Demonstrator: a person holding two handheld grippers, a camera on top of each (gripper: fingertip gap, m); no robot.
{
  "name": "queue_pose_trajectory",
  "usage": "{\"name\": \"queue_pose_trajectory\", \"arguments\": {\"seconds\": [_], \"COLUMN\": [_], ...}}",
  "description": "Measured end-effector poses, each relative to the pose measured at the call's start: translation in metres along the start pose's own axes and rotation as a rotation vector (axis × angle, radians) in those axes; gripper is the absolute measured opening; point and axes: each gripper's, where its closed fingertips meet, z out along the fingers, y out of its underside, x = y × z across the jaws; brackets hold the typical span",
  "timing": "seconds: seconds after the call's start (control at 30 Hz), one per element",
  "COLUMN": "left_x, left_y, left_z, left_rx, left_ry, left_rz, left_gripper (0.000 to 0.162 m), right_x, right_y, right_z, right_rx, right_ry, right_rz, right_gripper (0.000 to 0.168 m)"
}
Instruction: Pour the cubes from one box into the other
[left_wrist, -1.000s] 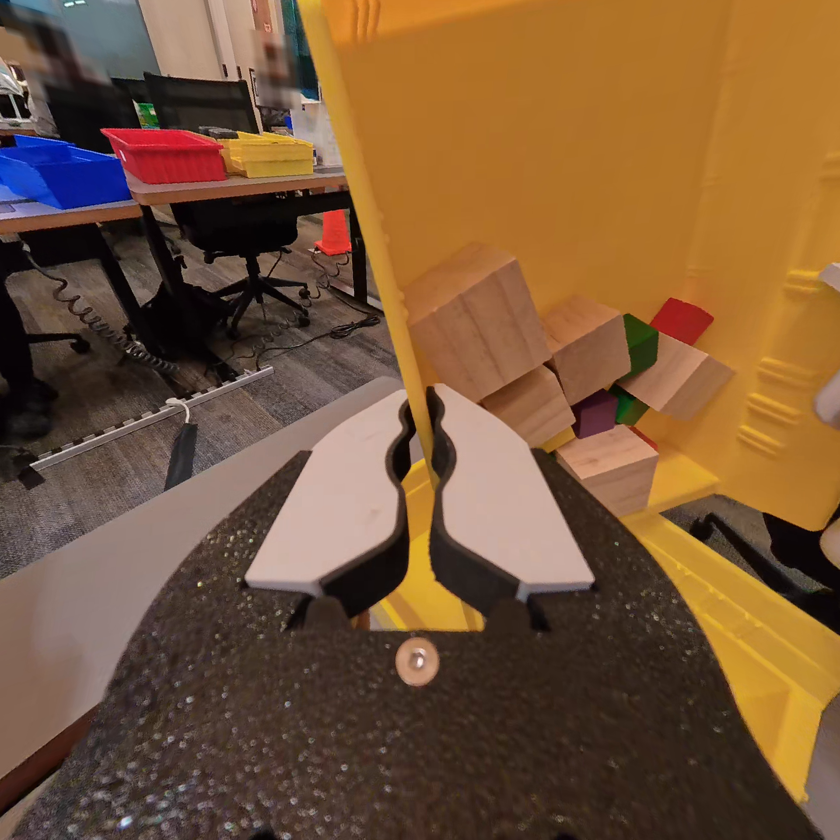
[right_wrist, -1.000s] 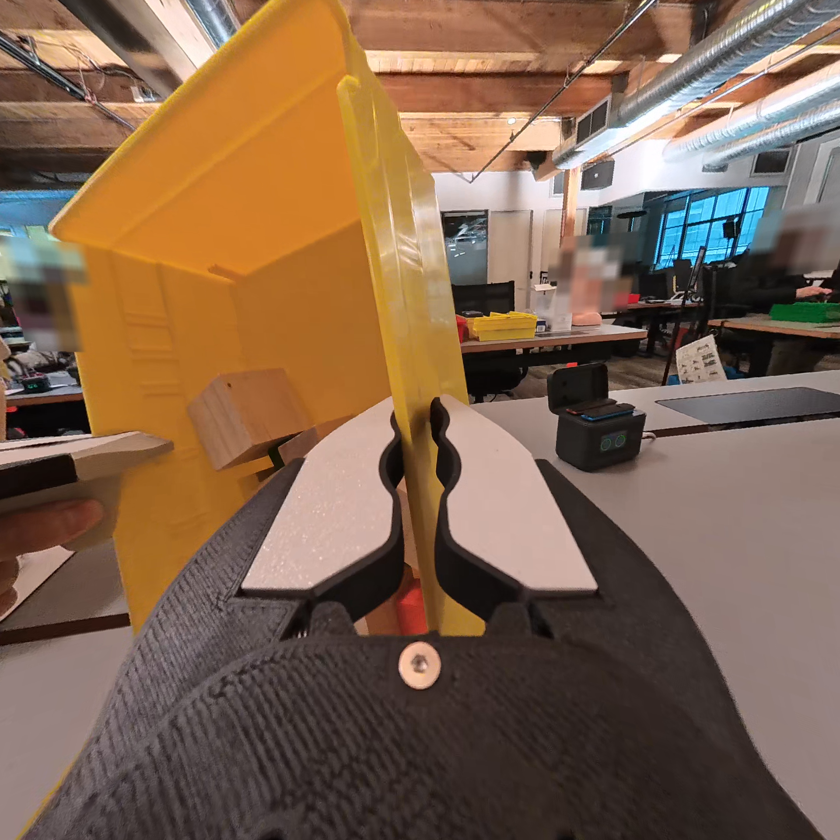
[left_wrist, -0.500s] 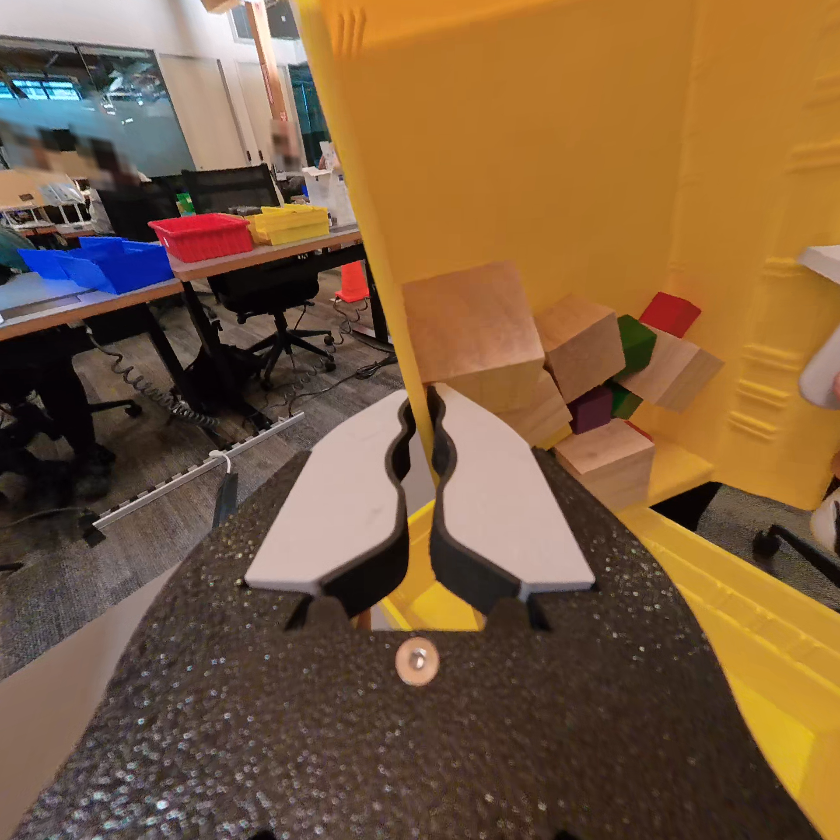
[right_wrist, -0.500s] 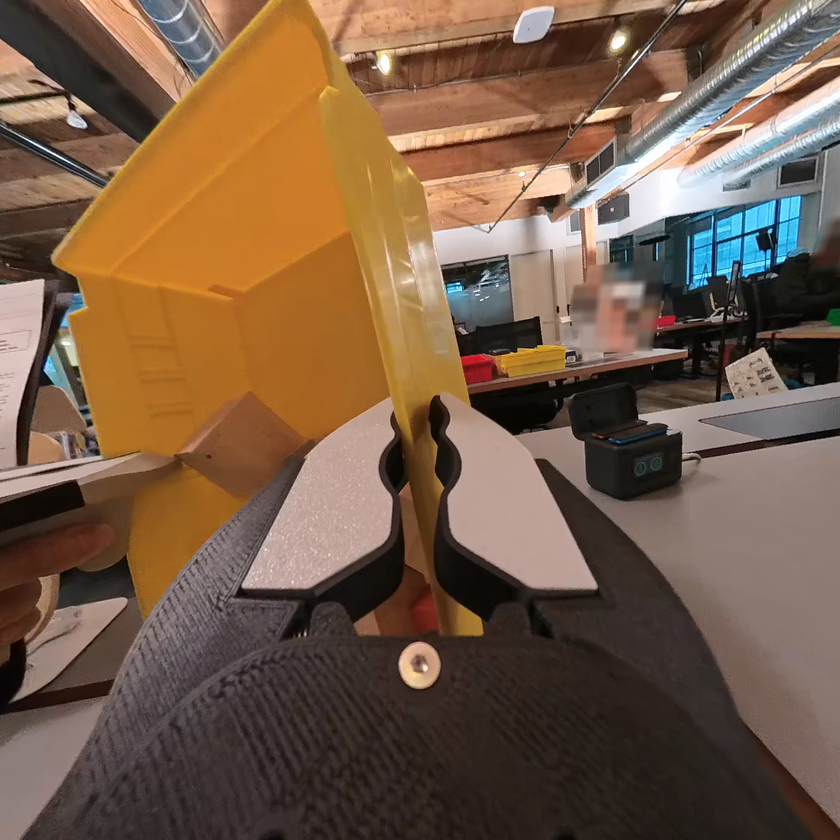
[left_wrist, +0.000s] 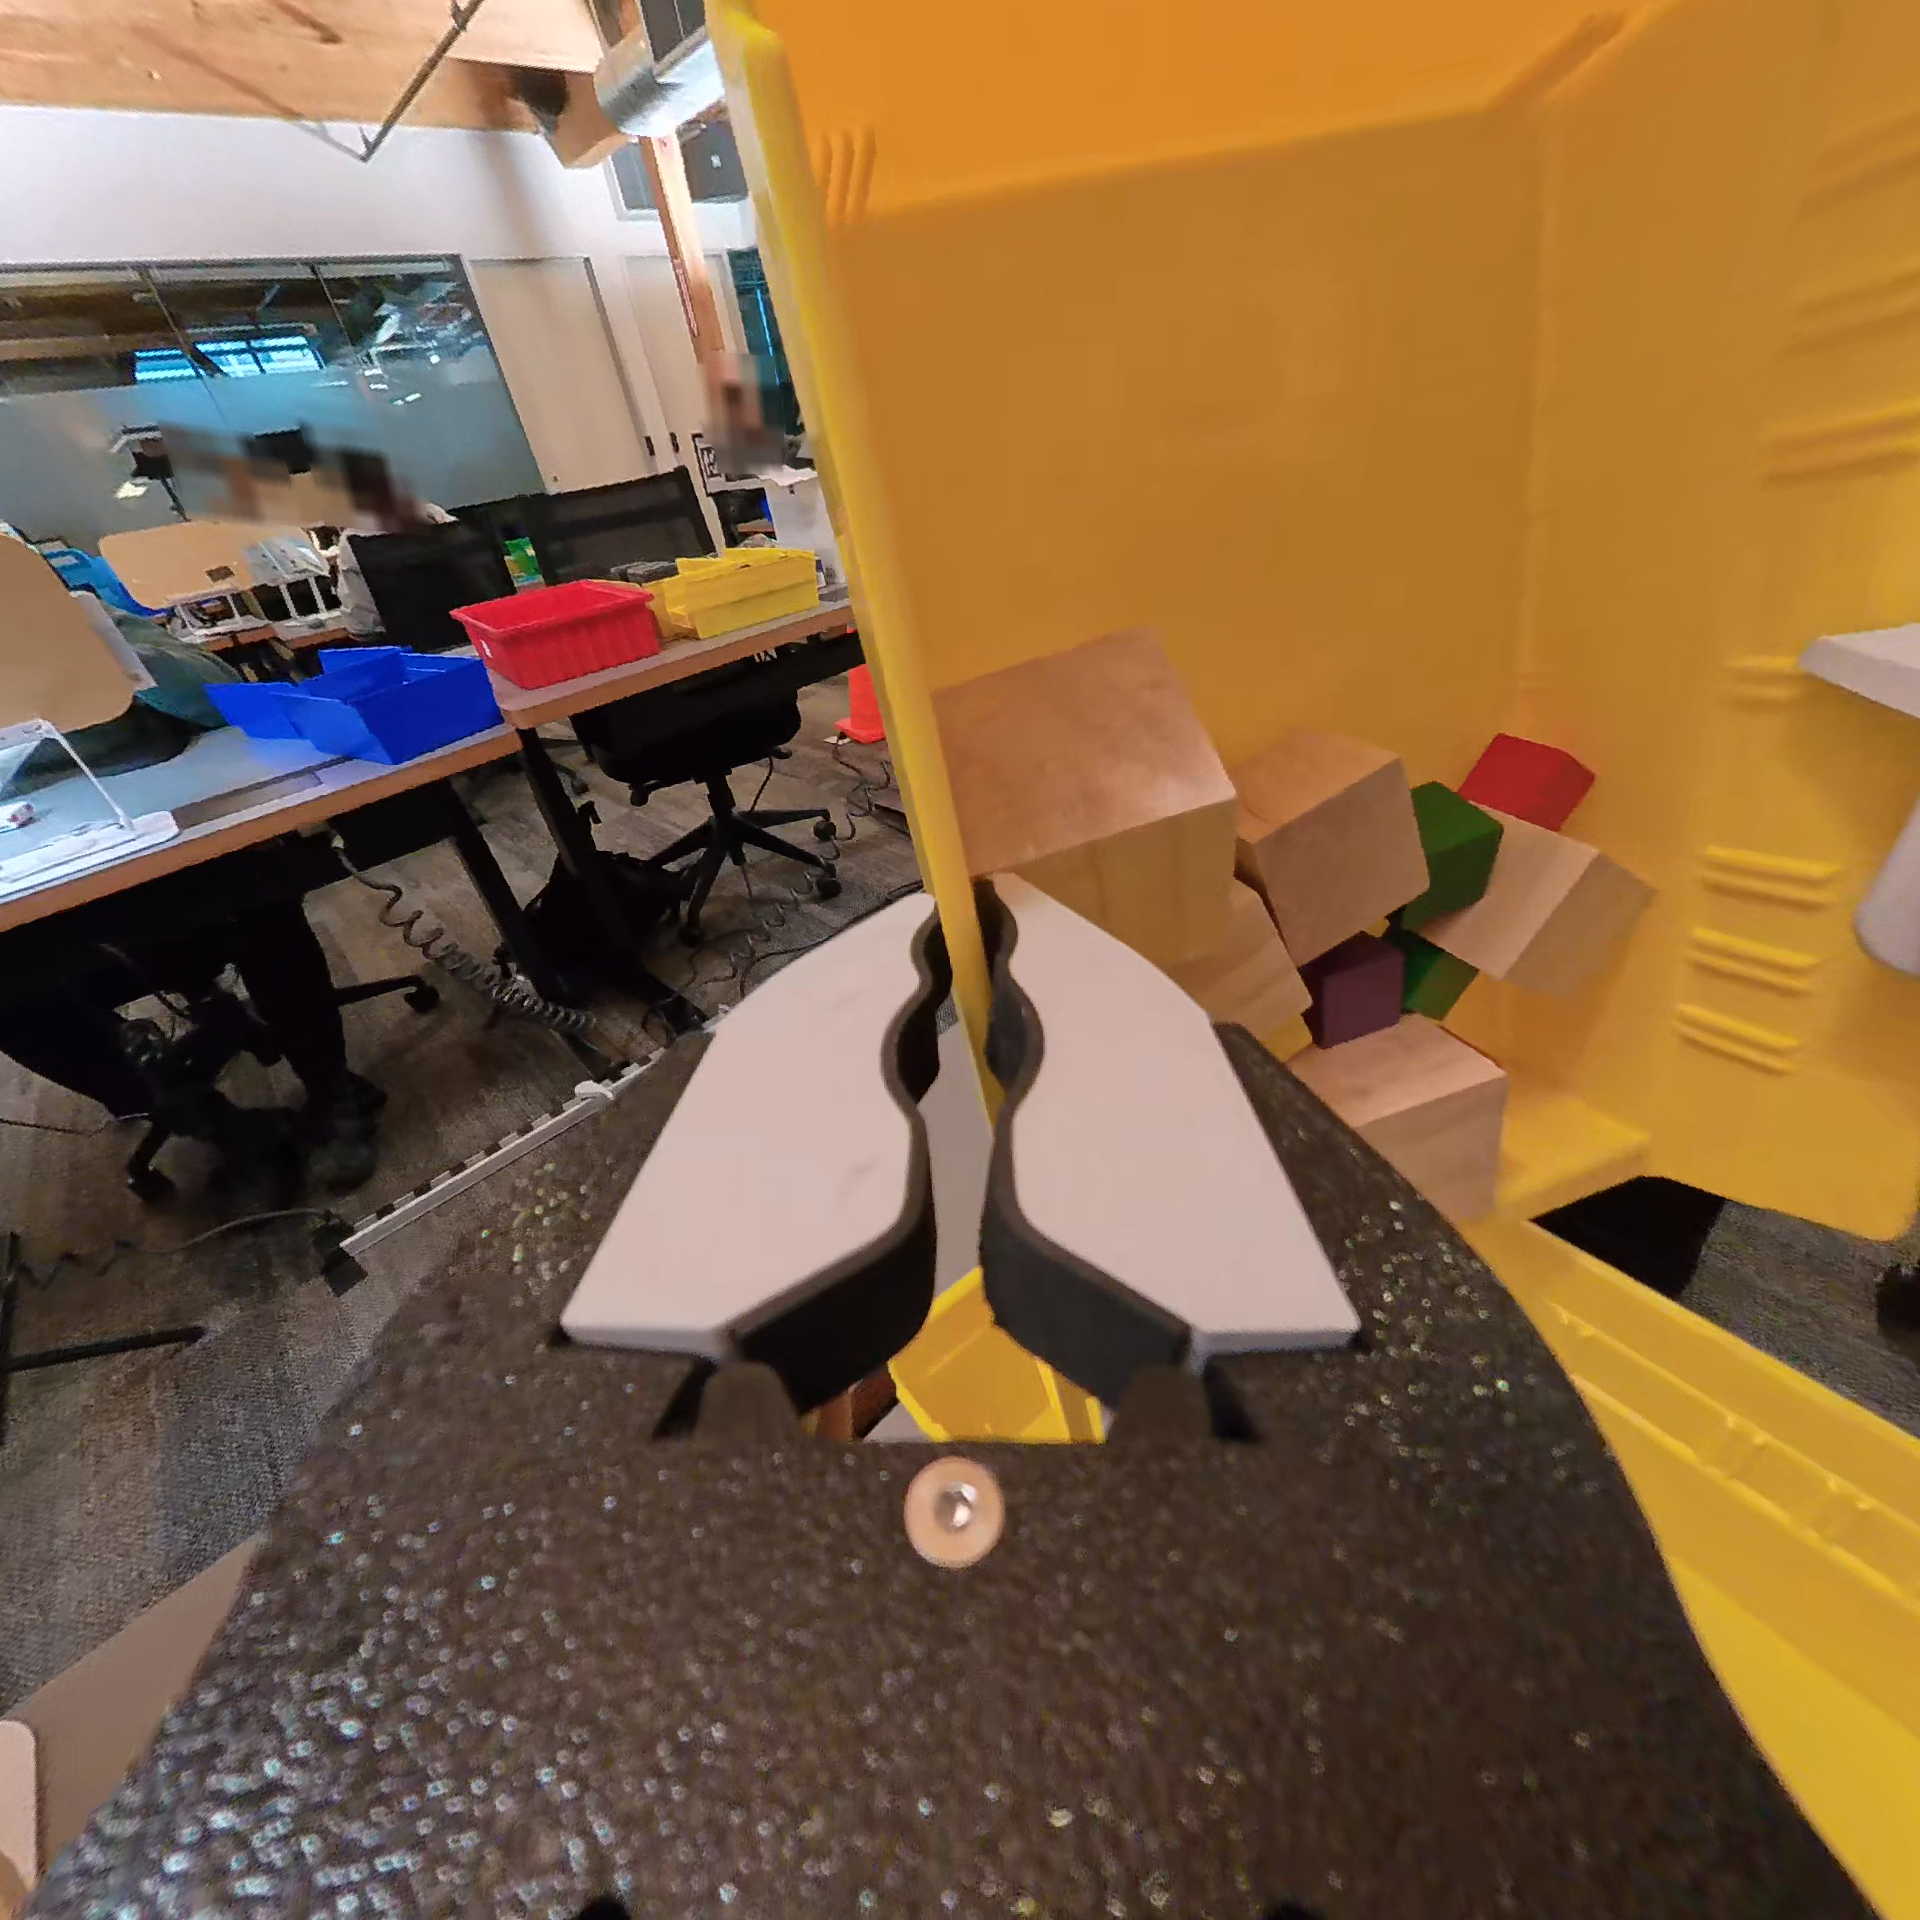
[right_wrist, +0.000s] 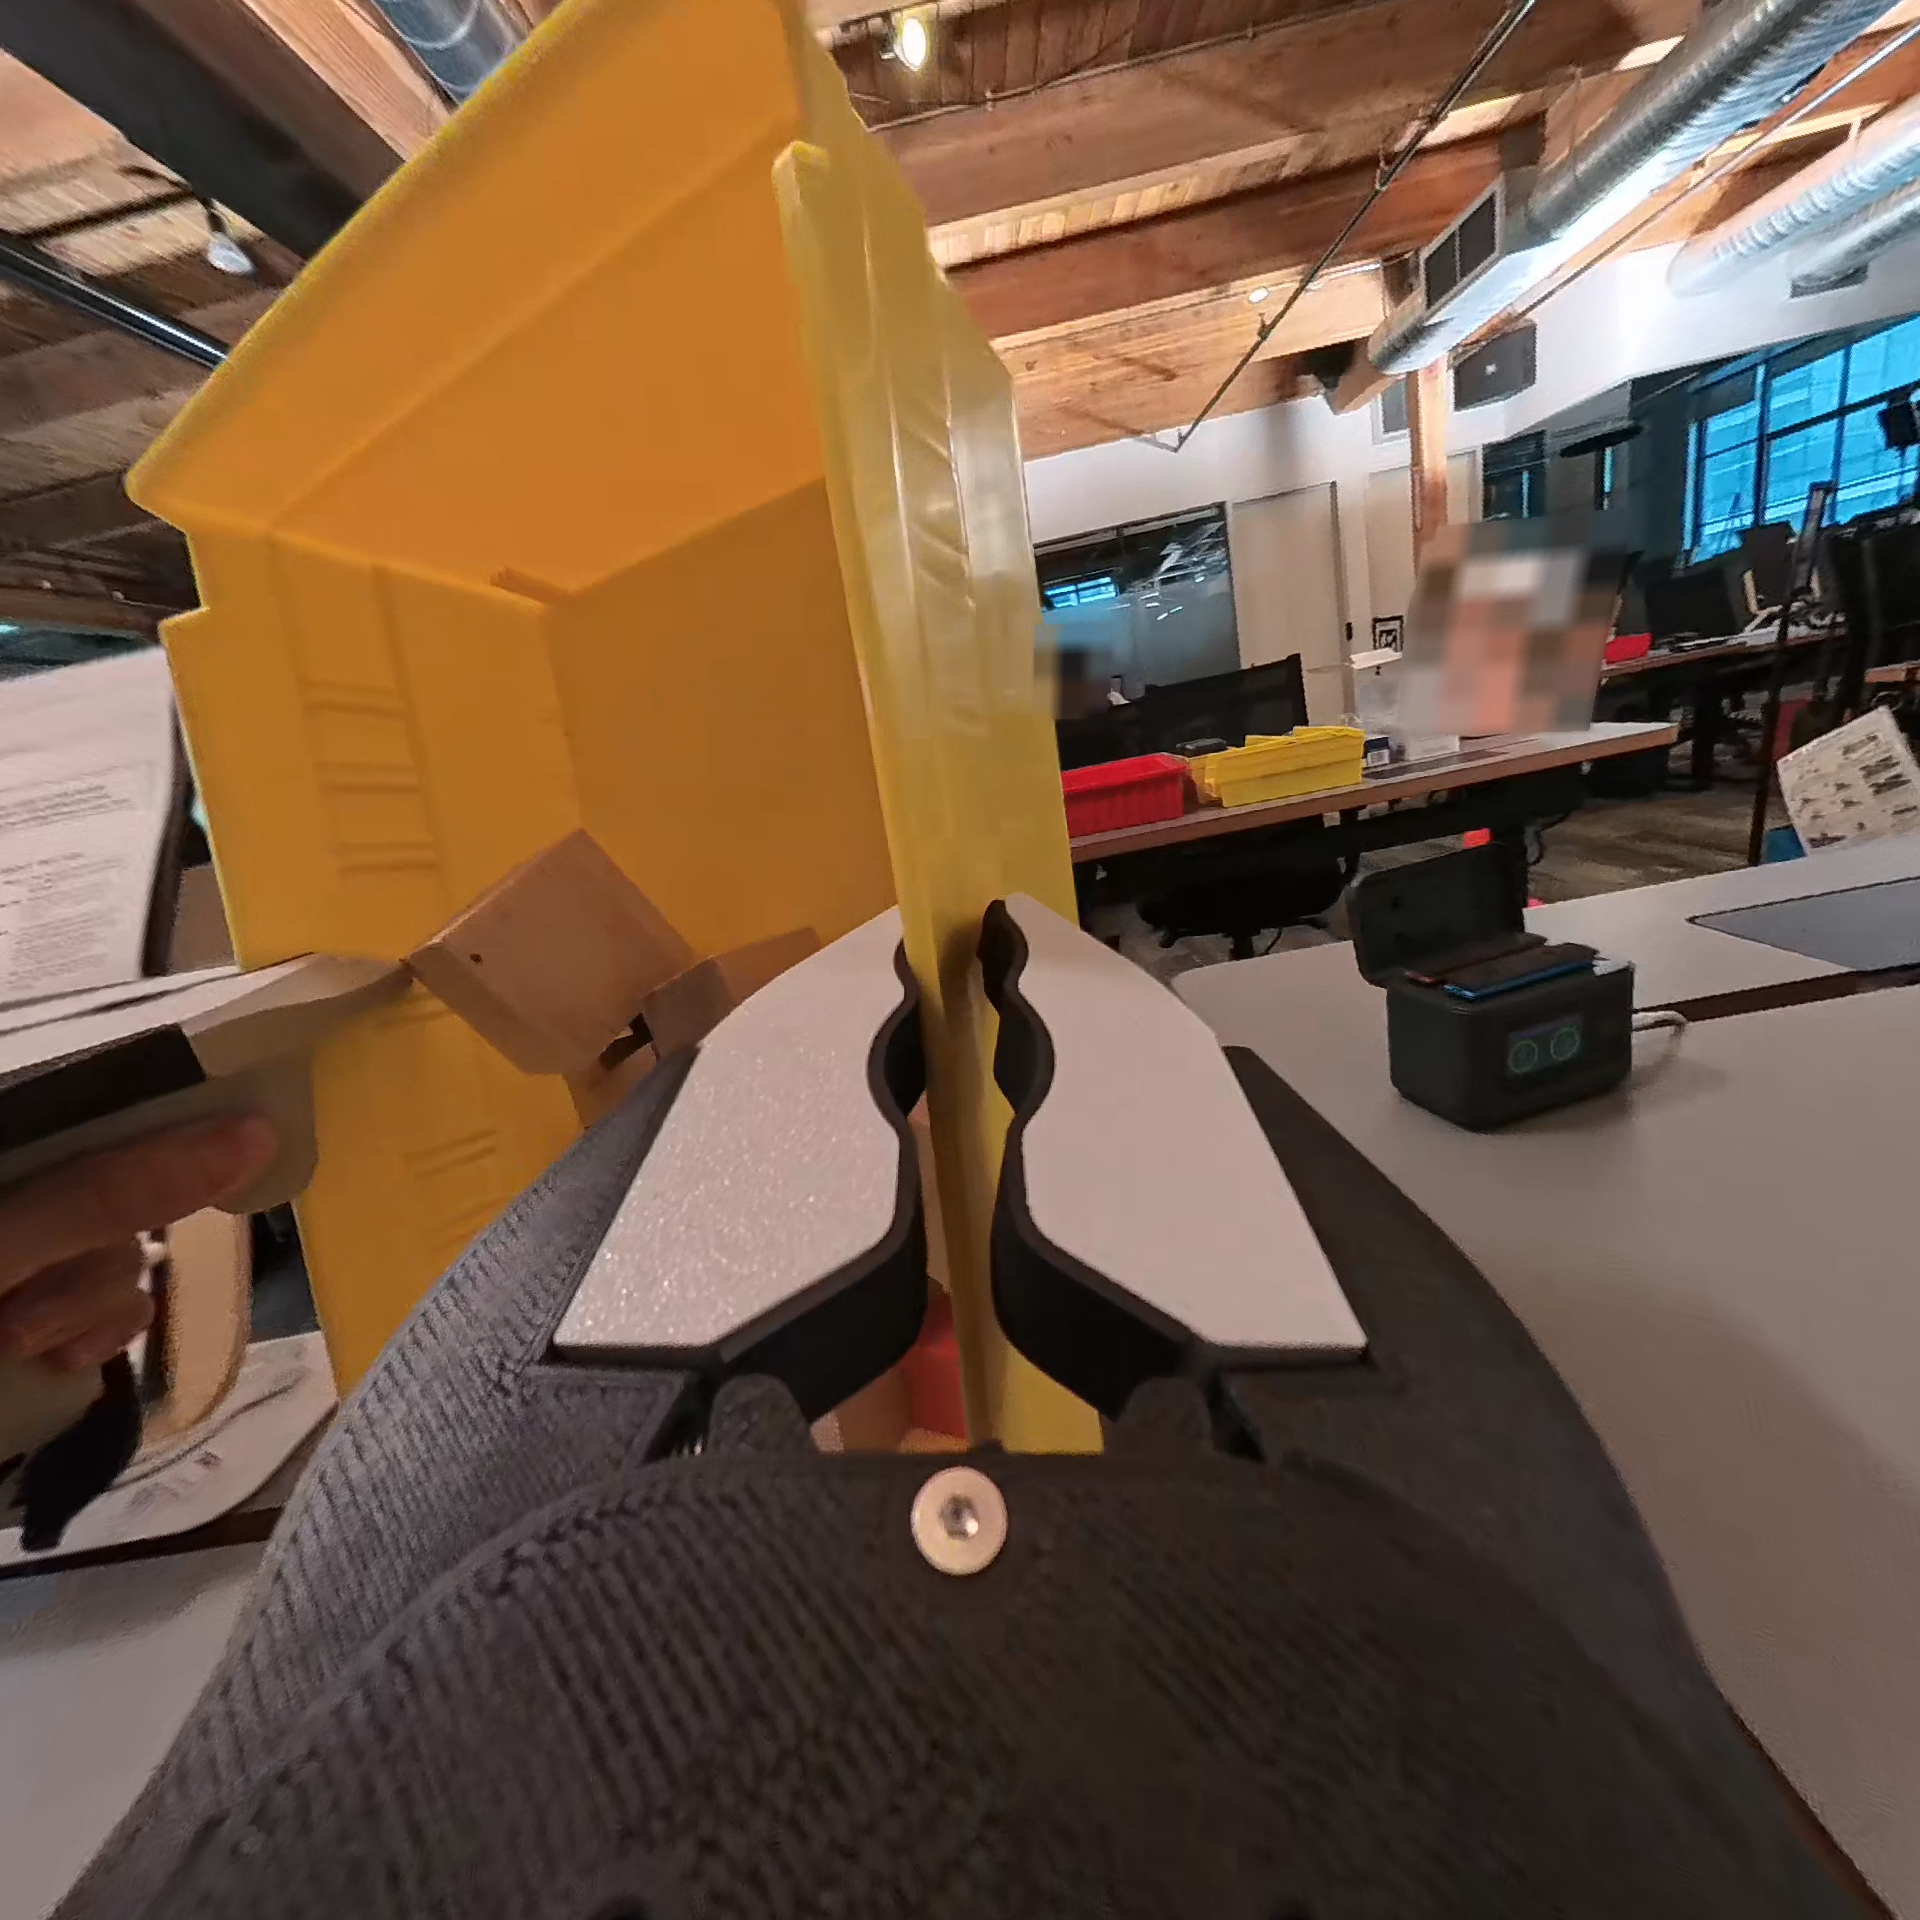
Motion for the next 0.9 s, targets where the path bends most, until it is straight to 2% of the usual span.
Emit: {"name": "queue_pose_trajectory", "arguments": {"seconds": [0.3,0.7,0.9], "left_x": [0.008,0.008,0.009], "left_y": [-0.029,0.008,0.014], "left_z": [-0.008,-0.001,0.002], "left_rx": [0.102,0.041,0.040], "left_ry": [0.011,0.027,0.052], "left_rz": [0.052,-0.001,0.004], "left_gripper": [0.004,0.005,0.006], "right_x": [0.005,0.007,0.009], "right_y": [-0.006,0.011,0.012], "right_z": [-0.008,-0.005,-0.005], "right_rx": [0.154,0.139,0.161], "right_ry": [-0.044,-0.034,-0.048], "right_rz": [0.127,0.148,0.149], "right_gripper": [0.010,0.012,0.012]}}
